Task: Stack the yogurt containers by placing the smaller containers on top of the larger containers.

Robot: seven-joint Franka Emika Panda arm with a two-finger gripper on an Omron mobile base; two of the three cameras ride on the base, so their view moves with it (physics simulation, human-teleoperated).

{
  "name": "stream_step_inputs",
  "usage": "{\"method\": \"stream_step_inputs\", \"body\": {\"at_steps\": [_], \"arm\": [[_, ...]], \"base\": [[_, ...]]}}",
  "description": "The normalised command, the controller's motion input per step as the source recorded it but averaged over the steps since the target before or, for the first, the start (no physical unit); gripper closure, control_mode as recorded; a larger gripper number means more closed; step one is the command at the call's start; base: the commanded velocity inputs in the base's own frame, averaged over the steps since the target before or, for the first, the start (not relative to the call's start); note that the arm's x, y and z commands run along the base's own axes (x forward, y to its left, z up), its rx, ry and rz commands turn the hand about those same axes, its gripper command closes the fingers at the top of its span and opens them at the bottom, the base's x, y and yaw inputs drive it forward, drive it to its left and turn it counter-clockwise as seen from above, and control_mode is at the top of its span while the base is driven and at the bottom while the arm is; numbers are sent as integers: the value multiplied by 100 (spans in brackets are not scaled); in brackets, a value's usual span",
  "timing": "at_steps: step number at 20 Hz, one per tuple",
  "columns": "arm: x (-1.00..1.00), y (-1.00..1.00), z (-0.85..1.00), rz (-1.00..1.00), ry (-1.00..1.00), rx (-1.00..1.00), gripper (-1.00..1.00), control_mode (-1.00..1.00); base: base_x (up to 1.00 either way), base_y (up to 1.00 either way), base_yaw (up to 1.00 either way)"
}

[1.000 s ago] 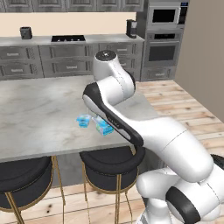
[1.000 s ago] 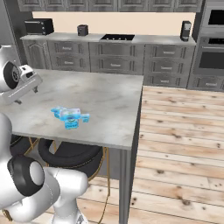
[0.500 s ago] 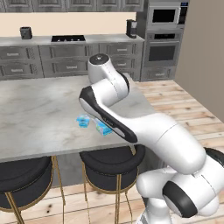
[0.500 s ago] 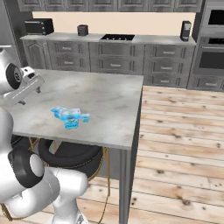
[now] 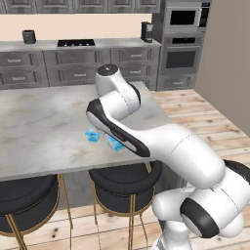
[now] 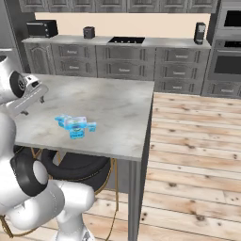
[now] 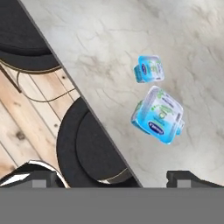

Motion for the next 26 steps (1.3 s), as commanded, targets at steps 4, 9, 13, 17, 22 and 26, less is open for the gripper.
{"method": "stream_step_inputs", "body": {"at_steps": [4, 9, 13, 17, 22, 26], "arm": [[9, 8, -24, 5, 2, -1, -100, -100], [22, 10, -25, 3, 0, -7, -100, -100], [27, 8, -22, 4, 0, -8, -100, -100], [34, 6, -19, 4, 0, -4, -100, -100], [33, 8, -14, 5, 0, 0, -100, -100], [29, 7, -13, 8, 0, 0, -100, -100]], "base": [[0, 0, 0], [0, 0, 0], [0, 0, 0], [0, 0, 0], [0, 0, 0], [0, 0, 0]]}}
